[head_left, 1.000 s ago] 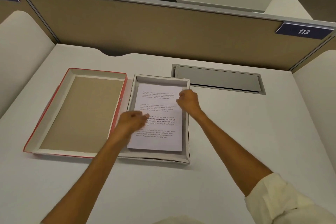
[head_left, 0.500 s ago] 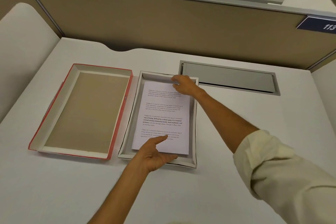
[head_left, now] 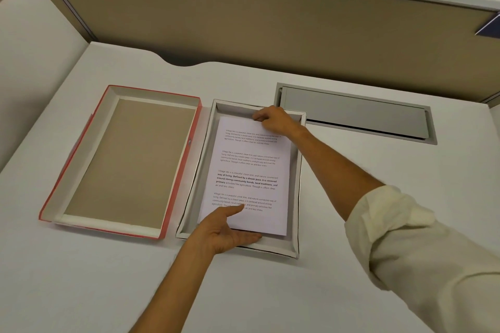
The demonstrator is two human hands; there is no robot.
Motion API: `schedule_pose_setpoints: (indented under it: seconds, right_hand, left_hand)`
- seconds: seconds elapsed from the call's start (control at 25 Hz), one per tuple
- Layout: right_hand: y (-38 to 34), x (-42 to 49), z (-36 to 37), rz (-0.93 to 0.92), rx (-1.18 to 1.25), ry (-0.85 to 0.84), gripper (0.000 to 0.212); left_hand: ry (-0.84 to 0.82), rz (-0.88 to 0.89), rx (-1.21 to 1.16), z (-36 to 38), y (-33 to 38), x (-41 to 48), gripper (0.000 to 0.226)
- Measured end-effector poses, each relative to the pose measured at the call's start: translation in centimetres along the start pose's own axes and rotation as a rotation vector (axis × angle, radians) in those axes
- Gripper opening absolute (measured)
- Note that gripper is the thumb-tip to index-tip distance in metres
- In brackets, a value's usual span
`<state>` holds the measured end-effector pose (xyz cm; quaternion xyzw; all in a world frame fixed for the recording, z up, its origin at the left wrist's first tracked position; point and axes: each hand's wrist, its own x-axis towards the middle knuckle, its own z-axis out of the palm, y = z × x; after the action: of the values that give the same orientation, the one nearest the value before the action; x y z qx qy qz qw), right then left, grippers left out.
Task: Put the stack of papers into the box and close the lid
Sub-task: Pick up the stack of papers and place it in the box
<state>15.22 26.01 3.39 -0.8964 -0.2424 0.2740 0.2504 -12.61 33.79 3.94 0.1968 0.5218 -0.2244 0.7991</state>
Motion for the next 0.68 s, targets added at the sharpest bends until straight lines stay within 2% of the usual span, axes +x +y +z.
schedule_pose_setpoints:
  seconds: [0.48,0.68]
  right_hand:
    - [0.0,-0.1,0.4,-0.006,-0.007,0.023,0.041]
    - [-0.3,-0.7,-0.4,-0.081,-0.078,-0.004,0.043]
  left_hand:
    - [-0.041,-0.038,-0.018,0.1,0.2,-0.6,0.031]
    - [-0.152,-0.087,-0.032,-1.0,0.1,-2.5,0.041]
